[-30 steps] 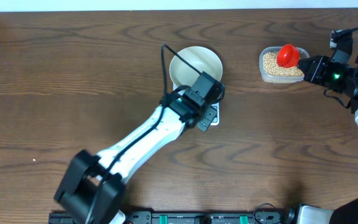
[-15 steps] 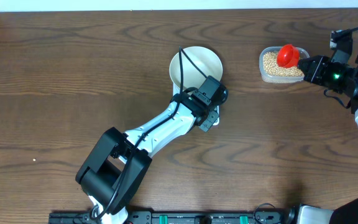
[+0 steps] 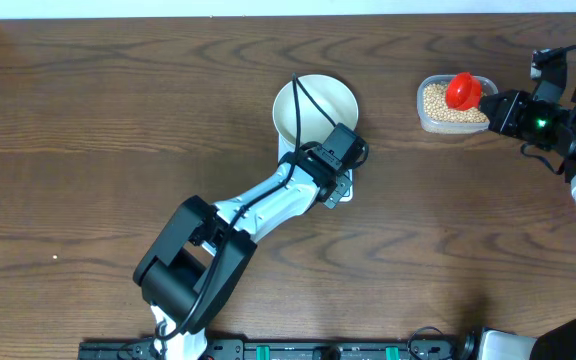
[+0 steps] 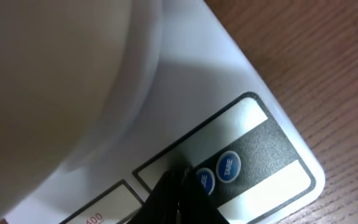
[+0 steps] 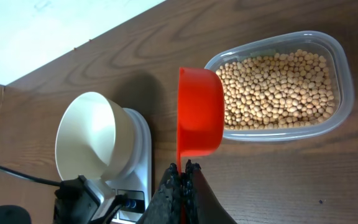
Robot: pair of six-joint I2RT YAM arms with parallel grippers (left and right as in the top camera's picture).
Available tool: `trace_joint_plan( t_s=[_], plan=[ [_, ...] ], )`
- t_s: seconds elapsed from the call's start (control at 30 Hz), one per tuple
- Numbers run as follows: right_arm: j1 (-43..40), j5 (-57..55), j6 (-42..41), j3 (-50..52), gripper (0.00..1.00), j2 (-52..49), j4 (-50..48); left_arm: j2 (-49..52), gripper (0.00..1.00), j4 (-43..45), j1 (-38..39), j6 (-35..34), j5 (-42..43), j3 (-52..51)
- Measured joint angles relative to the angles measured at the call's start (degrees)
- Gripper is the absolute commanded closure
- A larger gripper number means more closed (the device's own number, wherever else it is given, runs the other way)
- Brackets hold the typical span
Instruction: Scoop item into bowl and weigh 50g on scale
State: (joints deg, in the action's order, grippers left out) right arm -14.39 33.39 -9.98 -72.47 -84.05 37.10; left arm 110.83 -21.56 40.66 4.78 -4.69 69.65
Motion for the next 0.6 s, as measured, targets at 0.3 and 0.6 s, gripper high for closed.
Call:
trace_joint_plan(
  t_s=[0.3, 0.6],
  plan=[
    [0.0, 0.0, 0.0, 0.0, 0.99, 0.0, 0.0, 0.0, 0.93, 0.0, -0.5, 0.0, 0.0, 0.0],
    [0.0, 0.0, 0.0, 0.0, 0.99, 0.0, 0.2, -0.4, 0.93, -0.2, -0.9, 0.0, 0.0, 0.0]
  ],
)
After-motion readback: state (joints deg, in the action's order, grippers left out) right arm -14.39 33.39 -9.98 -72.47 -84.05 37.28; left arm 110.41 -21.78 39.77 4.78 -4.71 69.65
